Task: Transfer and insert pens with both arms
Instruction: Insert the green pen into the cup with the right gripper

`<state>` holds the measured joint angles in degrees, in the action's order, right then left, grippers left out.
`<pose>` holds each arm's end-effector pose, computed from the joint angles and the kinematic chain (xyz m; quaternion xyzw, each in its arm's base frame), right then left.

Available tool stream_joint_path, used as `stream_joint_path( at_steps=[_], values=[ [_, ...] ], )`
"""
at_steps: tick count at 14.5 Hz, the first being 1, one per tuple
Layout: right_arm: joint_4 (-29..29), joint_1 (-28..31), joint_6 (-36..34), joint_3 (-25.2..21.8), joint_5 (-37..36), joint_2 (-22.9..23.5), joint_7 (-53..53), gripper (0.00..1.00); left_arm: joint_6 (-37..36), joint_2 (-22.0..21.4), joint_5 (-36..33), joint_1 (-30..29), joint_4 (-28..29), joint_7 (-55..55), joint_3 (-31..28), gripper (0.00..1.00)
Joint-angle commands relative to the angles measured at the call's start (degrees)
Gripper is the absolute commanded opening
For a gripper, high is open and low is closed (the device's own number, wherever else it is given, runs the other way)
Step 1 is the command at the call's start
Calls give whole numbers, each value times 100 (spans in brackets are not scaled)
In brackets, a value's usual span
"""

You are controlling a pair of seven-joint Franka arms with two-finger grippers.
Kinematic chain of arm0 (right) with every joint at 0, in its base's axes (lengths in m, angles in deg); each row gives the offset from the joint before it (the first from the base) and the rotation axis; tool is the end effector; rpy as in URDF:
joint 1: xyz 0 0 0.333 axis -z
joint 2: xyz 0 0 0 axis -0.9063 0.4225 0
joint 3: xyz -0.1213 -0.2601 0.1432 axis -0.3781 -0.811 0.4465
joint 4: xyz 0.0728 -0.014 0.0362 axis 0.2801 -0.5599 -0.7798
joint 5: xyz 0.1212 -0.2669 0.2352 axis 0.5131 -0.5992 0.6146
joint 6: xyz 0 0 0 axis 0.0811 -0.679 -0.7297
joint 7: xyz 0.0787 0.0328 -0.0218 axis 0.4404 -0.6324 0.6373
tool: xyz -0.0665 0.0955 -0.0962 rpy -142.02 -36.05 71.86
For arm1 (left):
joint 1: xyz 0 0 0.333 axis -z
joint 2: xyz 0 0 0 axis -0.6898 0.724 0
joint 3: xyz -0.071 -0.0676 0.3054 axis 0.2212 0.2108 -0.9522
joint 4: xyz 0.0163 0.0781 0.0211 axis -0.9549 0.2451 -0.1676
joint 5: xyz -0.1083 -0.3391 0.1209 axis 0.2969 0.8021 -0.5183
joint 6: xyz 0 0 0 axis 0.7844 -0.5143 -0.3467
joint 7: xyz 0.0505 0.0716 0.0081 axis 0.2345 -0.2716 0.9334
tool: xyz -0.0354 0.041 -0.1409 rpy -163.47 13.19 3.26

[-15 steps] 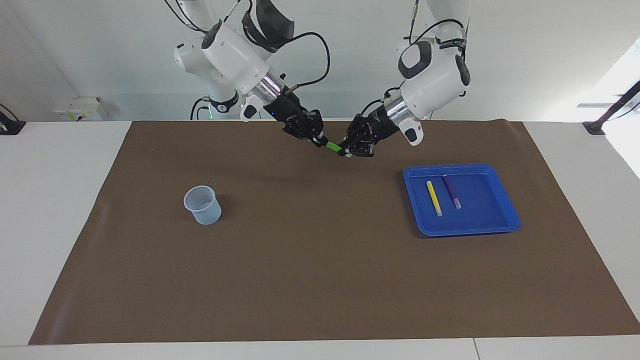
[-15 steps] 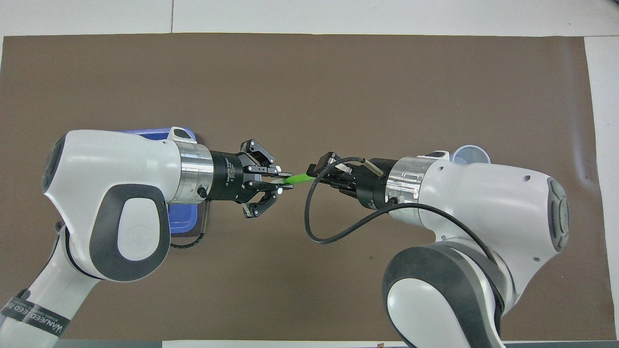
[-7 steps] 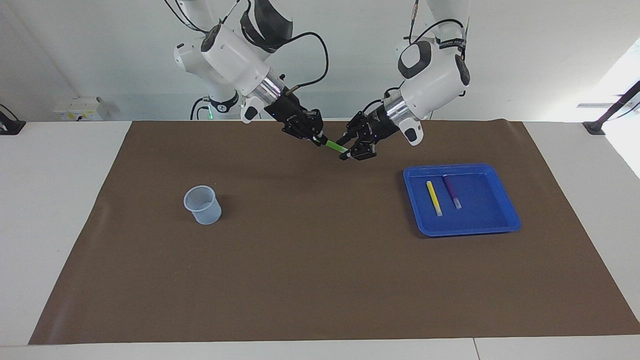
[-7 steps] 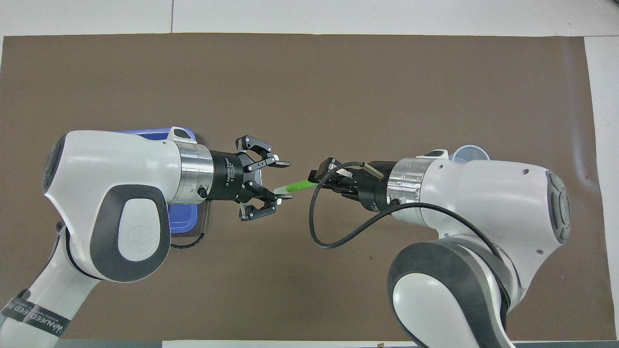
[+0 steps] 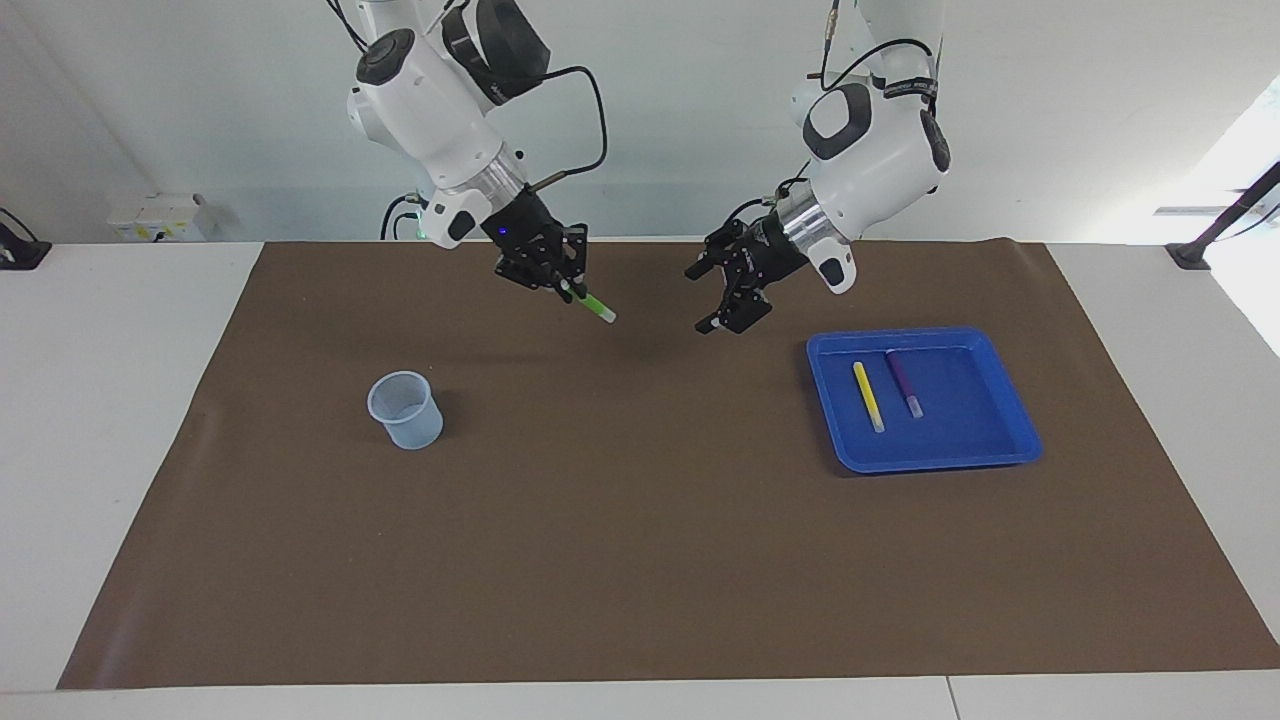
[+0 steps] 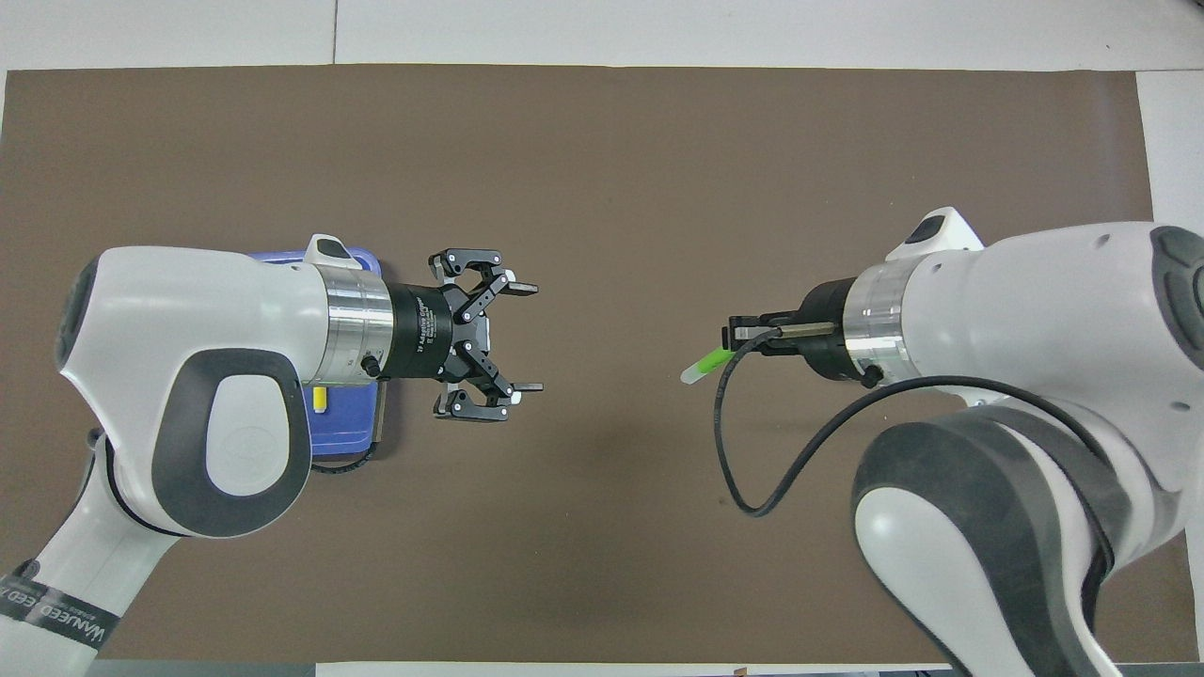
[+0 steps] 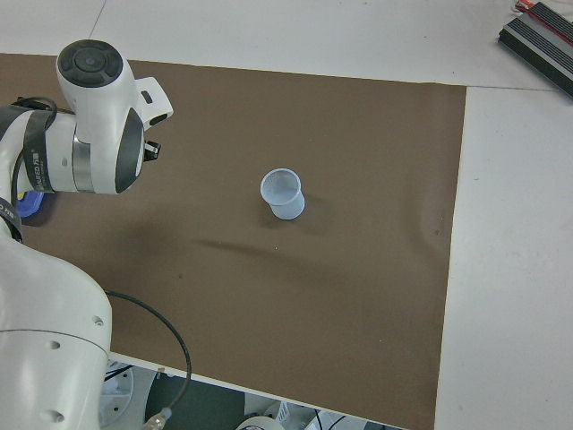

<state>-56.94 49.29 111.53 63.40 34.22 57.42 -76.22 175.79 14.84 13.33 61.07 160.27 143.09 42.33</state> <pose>0.4989 0.2034 0.5085 -0.9824 -0.0277 -0.0458 0.1790 0.4758 -0.2998 0.4736 0.6739 0.6426 -0.2521 0.2635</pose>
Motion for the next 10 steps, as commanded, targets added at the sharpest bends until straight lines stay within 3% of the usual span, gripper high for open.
stream_joint_path(
  at_steps=[1, 5, 10],
  values=[
    [293, 445, -257, 30, -739, 211, 1020, 0, -184, -197, -624, -381, 191, -729, -10, 100],
    [574, 850, -274, 30, -1944, 386, 1884, 0, -702, -197, -1399, -944, 173, -1941, -28, 100],
    [478, 1369, -169, 22, -1945, 650, 2052, 0, -1379, -109, -2593, -1867, 173, -4661, -28, 100]
  ],
)
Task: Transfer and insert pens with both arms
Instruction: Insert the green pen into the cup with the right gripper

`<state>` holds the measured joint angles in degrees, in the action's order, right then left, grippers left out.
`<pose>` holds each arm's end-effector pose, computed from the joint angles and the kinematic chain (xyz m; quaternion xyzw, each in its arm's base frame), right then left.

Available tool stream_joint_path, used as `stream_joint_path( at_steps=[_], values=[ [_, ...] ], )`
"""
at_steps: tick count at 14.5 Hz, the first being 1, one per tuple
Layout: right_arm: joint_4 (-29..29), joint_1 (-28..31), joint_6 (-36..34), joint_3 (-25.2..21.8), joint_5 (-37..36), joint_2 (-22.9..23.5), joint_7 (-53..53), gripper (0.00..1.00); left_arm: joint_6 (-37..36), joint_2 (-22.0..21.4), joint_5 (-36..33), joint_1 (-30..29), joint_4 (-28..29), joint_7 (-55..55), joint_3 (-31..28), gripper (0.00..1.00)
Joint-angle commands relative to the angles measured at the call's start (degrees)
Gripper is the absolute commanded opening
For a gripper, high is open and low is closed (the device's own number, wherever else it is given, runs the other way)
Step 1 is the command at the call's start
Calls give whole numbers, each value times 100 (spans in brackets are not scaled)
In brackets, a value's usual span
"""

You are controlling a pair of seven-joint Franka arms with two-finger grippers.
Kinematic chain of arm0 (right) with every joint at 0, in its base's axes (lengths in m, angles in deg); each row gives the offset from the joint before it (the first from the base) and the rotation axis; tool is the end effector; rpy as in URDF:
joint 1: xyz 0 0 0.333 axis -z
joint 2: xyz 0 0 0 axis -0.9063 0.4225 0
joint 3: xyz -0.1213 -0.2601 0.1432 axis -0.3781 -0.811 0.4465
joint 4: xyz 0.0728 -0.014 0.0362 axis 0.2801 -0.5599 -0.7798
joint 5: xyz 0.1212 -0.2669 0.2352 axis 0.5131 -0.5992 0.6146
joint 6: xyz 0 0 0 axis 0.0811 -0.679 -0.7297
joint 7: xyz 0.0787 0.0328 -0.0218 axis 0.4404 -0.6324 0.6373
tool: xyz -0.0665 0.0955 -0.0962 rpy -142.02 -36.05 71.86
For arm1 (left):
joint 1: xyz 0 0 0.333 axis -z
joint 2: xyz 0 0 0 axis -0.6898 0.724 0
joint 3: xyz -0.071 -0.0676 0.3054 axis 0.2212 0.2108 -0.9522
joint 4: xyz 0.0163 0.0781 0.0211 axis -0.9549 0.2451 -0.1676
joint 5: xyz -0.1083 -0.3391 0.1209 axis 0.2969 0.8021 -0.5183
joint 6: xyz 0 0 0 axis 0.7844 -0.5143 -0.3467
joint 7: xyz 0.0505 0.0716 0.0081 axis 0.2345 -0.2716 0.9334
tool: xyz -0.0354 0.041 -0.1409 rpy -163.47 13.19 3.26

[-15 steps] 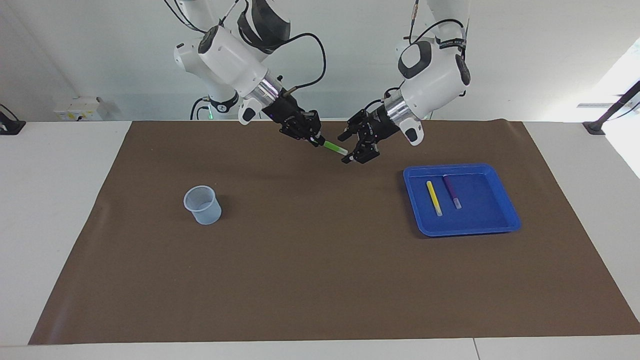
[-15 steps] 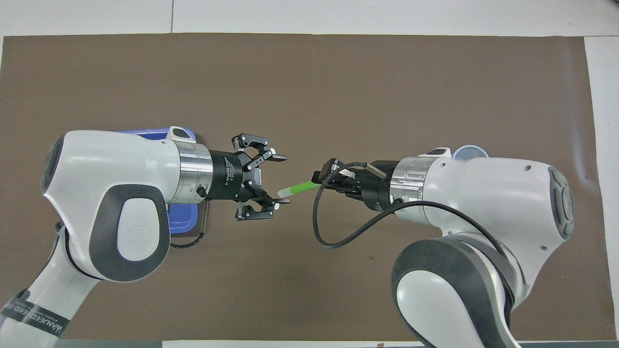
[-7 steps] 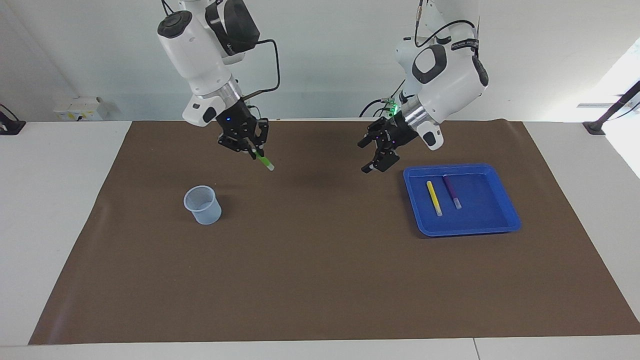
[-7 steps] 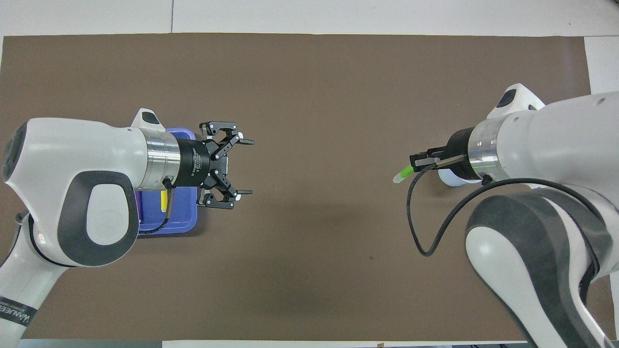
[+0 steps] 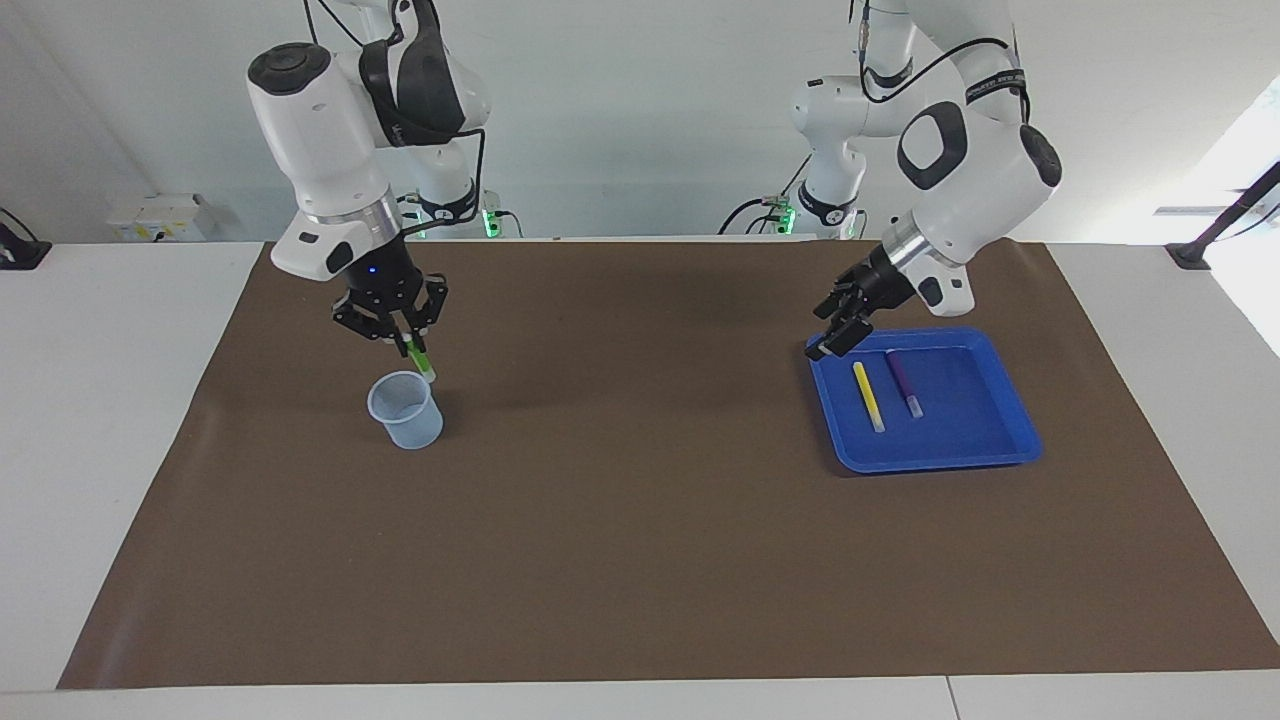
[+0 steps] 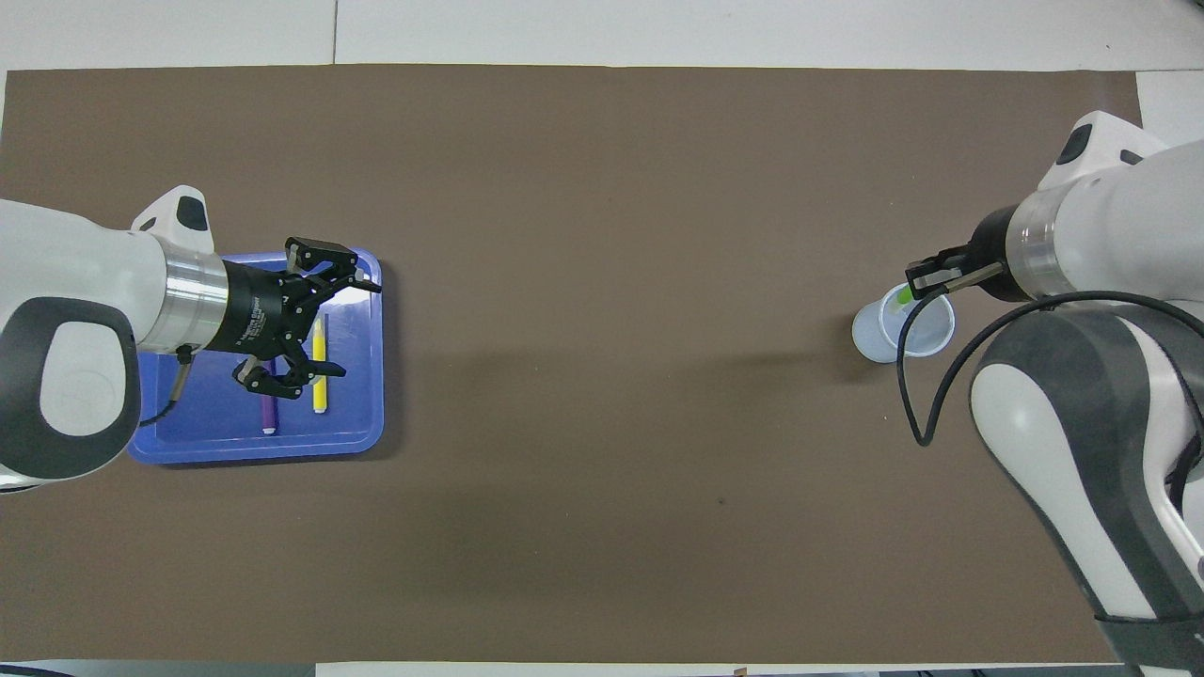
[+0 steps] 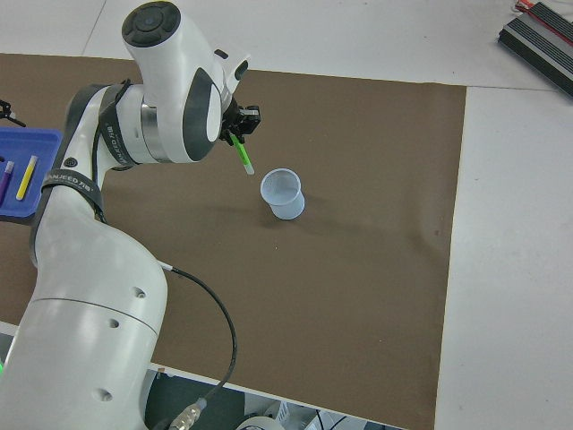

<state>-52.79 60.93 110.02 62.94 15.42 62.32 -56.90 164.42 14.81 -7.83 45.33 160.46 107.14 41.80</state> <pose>0.5542 0.0654 0.4883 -0.9862 -0.1508 -0.0673 0.0112 0.5083 -0.1407 0.4404 0.8715 0.4419 -0.1153 0.1787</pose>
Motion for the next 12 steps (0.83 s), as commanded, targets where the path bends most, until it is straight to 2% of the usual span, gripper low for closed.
stream_joint_path(
  at_steps=[1, 5, 7, 9, 12],
  values=[
    [-67, 344, -18, 76, -74, 160, 128, 0, -261, -71, -671, -486, 189, -1656, 16, 100],
    [-454, 460, 325, 76, -30, 161, 120, 0, -103, 332, -1594, -980, 189, -4031, 16, 100],
    [-691, 486, 386, 76, -13, 152, 94, 0, 299, 596, -1980, -980, 250, -4596, 16, 100],
    [-937, 609, 789, 76, -22, 195, 111, 0, 949, 755, -2464, -1032, 565, -5140, 16, 100],
    [-1272, 478, 1238, 76, -22, 196, 76, 0, 1435, 1027, -2667, -1007, 752, -5511, 16, 97]
  ],
)
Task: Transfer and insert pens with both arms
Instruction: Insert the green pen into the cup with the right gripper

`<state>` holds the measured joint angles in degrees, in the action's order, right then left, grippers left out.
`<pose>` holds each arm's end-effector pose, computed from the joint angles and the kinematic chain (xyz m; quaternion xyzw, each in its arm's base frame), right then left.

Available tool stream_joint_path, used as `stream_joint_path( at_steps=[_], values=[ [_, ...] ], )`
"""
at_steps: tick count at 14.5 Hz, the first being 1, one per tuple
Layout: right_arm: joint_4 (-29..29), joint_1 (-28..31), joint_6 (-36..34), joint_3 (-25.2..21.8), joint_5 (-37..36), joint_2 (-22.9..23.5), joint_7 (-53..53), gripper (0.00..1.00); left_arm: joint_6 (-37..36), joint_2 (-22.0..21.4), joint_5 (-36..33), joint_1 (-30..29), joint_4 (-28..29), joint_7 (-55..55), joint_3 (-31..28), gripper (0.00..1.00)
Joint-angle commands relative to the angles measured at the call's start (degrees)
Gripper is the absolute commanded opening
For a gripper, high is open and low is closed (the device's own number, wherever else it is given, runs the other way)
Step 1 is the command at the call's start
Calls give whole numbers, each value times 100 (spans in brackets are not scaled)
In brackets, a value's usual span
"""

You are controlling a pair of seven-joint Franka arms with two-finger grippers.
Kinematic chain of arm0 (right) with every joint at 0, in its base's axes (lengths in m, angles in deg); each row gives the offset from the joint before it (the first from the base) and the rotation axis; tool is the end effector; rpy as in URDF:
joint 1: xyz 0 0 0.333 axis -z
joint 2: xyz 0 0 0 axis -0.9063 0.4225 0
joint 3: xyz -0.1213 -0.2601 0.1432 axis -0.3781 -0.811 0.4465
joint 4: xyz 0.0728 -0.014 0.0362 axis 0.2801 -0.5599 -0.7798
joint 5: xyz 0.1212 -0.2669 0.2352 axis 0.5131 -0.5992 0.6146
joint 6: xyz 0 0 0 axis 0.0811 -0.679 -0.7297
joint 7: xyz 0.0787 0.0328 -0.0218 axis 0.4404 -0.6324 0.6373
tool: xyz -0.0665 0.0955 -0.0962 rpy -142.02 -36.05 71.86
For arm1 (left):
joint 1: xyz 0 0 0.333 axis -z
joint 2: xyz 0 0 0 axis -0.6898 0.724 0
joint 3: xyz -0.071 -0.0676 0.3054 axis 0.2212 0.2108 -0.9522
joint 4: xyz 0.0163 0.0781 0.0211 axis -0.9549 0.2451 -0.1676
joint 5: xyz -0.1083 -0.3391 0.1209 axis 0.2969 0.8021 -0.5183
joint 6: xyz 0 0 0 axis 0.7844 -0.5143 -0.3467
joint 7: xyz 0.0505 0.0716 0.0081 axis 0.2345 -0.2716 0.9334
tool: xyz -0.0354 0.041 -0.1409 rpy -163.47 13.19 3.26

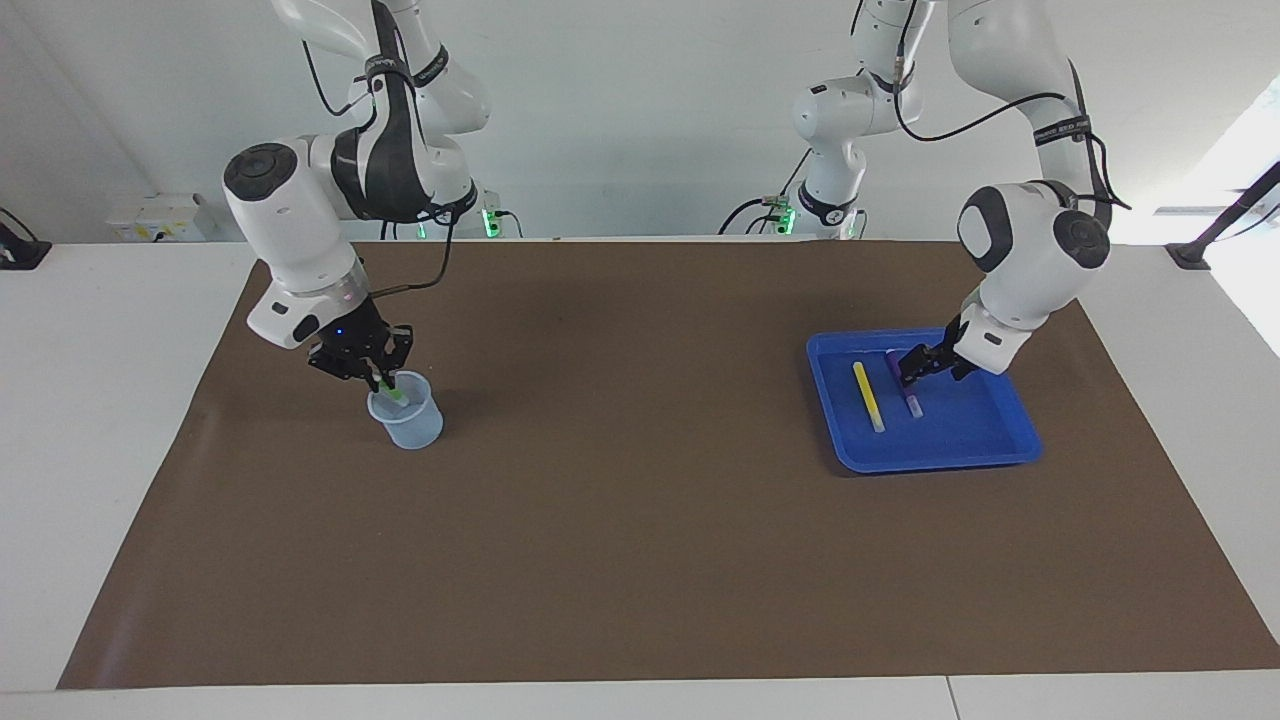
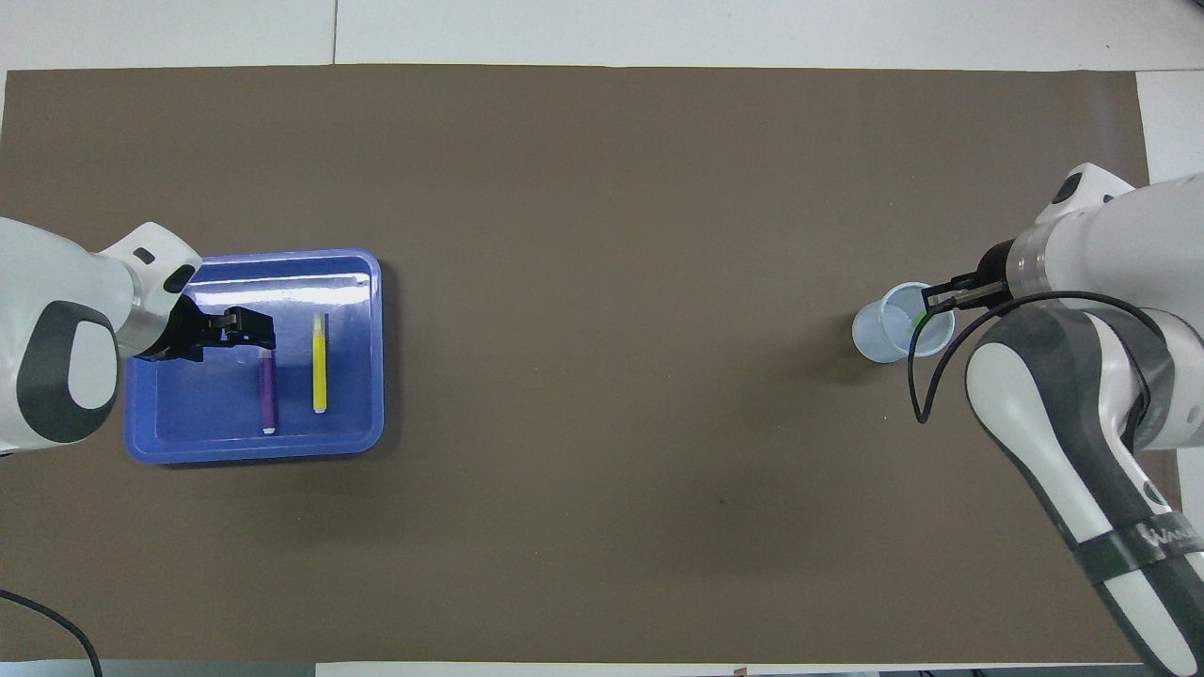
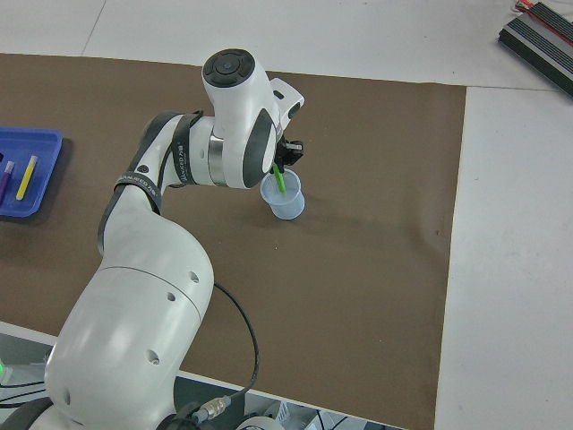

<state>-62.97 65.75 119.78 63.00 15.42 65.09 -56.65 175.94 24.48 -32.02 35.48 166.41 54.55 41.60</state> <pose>0.5493 0.0179 0.3953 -0.9932 -0.1092 -0.0400 0.0103 0.5292 -0.0056 0.3135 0.9986 0.0166 -0.0406 0.0305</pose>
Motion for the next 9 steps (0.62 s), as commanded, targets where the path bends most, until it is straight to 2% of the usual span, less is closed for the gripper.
stream_joint_path(
  at_steps=[1, 4, 5, 7, 8, 9],
  values=[
    [-316, -30, 324, 71, -22, -100, 51, 0, 353, 156, -423, 14, 157, -270, 36, 95],
    [-378, 5, 333, 71, -22, -117, 68, 2, 512, 324, -566, 32, 166, -306, 45, 88],
    [-378, 14, 316, 71, -22, -117, 68, 10, 512, 324, -566, 32, 184, -315, 45, 85],
    [-370, 31, 272, 71, -22, -117, 86, 36, 486, 324, -566, 32, 210, -315, 45, 80],
    [-361, 40, 254, 71, -22, -117, 86, 42, 485, 316, -566, 32, 219, -306, 45, 76],
    [-343, 40, 245, 71, -22, -117, 86, 52, 468, 316, -566, 32, 236, -315, 45, 72]
  ],
)
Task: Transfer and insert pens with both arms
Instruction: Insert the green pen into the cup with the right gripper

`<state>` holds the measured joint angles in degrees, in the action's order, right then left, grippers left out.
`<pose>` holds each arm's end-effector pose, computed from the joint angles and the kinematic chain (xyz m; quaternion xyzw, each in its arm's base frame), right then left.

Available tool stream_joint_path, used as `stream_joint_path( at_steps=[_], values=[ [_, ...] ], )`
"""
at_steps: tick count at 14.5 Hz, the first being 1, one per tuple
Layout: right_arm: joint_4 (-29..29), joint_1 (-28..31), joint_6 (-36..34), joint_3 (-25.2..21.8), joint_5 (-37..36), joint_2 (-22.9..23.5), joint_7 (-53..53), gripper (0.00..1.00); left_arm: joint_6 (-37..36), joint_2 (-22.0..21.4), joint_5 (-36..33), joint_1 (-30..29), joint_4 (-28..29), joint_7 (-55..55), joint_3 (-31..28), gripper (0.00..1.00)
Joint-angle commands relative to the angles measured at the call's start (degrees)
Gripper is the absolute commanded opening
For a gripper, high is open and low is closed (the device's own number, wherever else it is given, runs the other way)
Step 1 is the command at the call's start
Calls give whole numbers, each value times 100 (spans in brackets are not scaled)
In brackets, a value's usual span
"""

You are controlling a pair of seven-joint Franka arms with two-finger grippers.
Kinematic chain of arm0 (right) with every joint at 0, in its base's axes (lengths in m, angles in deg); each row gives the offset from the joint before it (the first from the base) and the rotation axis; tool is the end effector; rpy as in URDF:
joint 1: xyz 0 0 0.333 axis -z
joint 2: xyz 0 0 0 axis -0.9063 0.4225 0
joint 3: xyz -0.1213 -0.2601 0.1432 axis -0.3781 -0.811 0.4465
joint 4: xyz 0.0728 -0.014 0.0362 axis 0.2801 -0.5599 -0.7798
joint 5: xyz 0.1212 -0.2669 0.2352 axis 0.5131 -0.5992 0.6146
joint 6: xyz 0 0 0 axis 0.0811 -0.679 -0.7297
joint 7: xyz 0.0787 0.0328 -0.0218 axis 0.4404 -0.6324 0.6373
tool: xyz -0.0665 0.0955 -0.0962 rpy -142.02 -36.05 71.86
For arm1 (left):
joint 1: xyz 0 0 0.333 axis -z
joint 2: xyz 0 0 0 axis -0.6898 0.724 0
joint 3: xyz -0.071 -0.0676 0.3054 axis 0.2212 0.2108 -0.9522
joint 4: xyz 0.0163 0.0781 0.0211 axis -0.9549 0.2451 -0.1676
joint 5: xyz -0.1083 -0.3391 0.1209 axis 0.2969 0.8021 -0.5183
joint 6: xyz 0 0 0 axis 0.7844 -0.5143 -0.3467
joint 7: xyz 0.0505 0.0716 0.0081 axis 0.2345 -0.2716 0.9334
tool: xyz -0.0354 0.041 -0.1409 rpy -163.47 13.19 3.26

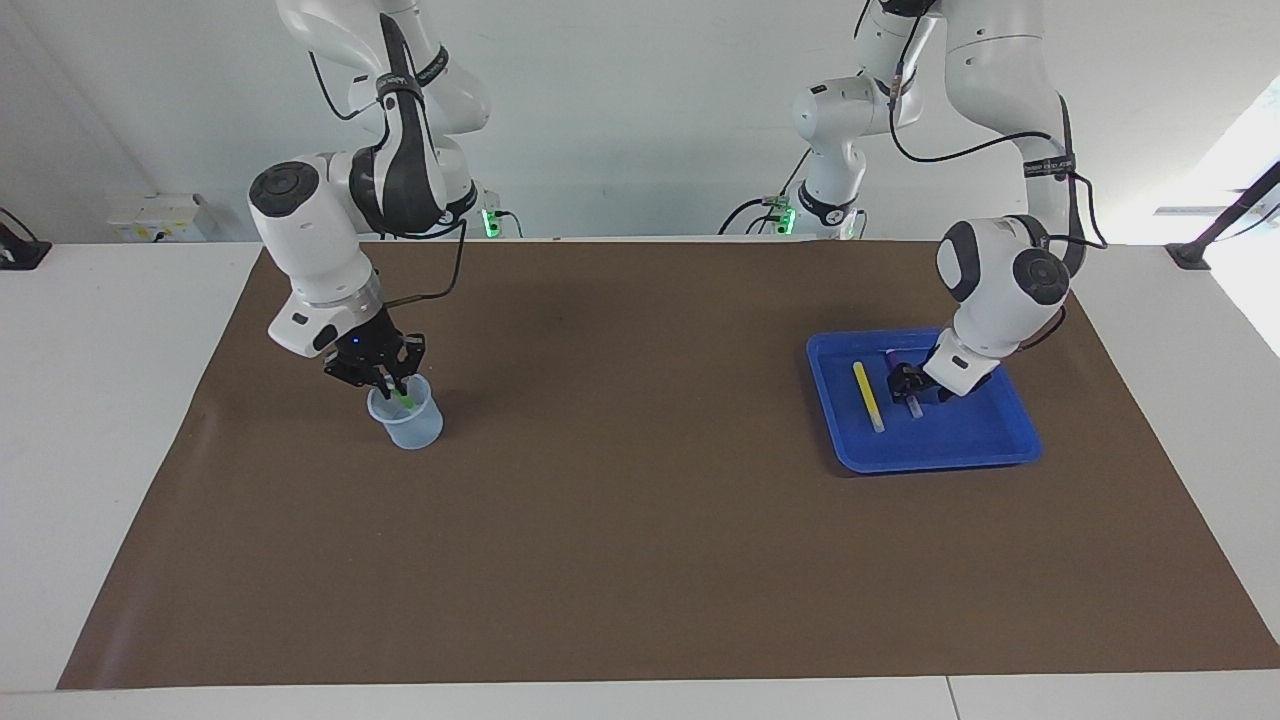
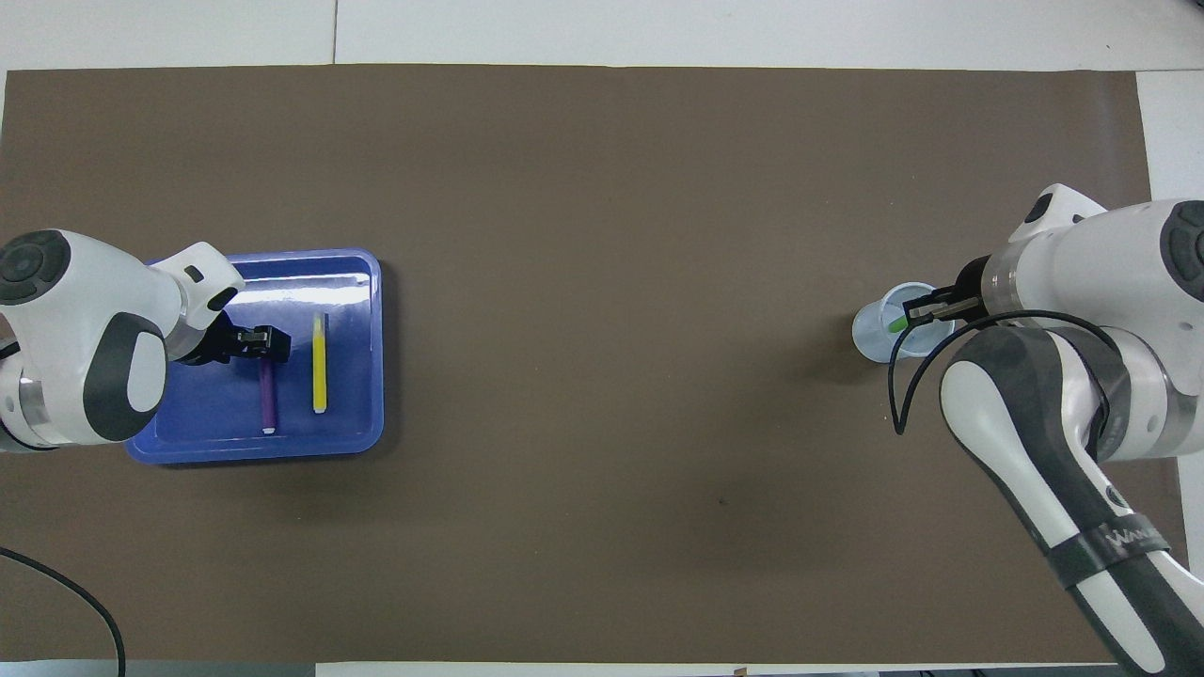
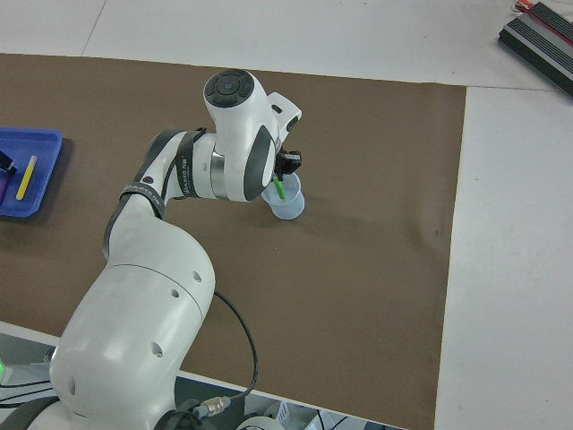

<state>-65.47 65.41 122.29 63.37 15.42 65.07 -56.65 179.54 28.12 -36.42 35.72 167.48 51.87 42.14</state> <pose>0.5438 0.0243 0.3799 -0.9925 -0.1148 -0.0402 0.0102 0.5303 -0.0079 0.2773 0.9981 -0.0370 -0.0495 0.0067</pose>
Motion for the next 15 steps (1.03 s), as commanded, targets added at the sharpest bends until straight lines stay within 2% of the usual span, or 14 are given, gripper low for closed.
stream_joint_path(
  at_steps=[1, 3, 6, 7, 8, 11, 15],
  values=[
    [-67, 74, -49, 33, -22, -106, 86, 62, 99, -57, -126, 17, 147, -38, -9, 66],
    [73, 74, -180, 42, -22, -80, 104, 100, 99, -66, -126, 17, 199, -38, -9, 56],
    [740, 12, -899, 77, 83, -27, 86, 100, 117, -75, -126, 17, 244, -29, -9, 24],
    [960, 3, -1189, 86, 458, -36, 86, 100, 117, -75, -126, 8, 244, -29, -9, 8],
    [1101, 12, -1427, 78, 819, -71, 77, 100, 117, -75, -126, 8, 244, -29, -9, 0],
    [1532, 21, -2183, 77, 1891, -237, -89, 100, 82, -75, -126, -53, 218, -29, -9, 0],
    [1963, 82, -2710, 42, 3140, -458, -1046, 100, -111, -57, -117, -115, 43, -20, -9, 0]
  ],
)
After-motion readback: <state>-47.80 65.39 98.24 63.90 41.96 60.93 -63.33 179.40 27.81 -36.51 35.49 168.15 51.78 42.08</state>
